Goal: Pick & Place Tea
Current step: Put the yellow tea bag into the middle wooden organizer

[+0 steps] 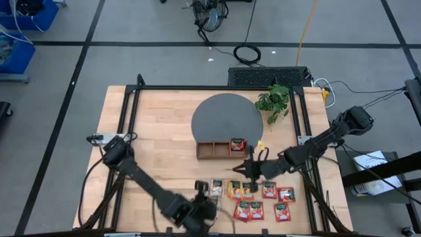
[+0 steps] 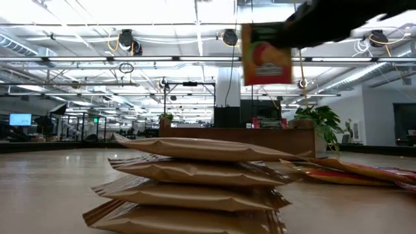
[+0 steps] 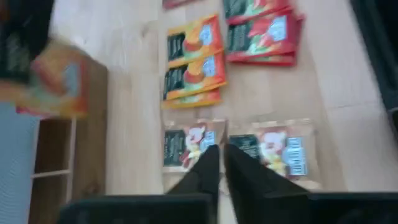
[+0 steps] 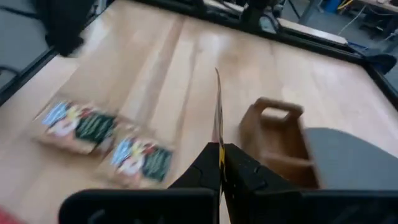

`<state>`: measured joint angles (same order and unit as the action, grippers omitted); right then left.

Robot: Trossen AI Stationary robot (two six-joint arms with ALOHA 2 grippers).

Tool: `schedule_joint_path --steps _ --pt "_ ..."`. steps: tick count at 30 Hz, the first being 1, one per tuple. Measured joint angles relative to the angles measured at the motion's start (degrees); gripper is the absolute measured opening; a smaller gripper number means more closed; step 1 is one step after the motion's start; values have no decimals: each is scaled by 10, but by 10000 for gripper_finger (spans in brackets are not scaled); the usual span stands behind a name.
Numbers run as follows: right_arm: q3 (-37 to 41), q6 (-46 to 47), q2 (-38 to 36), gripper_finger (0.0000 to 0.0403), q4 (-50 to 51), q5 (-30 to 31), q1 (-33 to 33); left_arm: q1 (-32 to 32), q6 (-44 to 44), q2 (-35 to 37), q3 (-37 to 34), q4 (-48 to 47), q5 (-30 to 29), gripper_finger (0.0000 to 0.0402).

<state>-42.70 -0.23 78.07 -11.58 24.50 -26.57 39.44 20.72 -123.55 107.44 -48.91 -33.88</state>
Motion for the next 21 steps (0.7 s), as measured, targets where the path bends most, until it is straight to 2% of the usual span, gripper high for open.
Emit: schedule_joint_path --steps 4,7,14,21 --pt "2 -23 0 0 -47 -94 72 32 41 8 -29 -12 -68 11" --pt "19 -32 5 0 -86 -155 132 44 44 32 -42 14 -97 4" --pt "54 -40 22 0 -101 -224 236 71 34 101 -141 87 -132 4" --pt "55 -44 87 0 -150 -277 287 56 32 151 -241 171 -136 11"
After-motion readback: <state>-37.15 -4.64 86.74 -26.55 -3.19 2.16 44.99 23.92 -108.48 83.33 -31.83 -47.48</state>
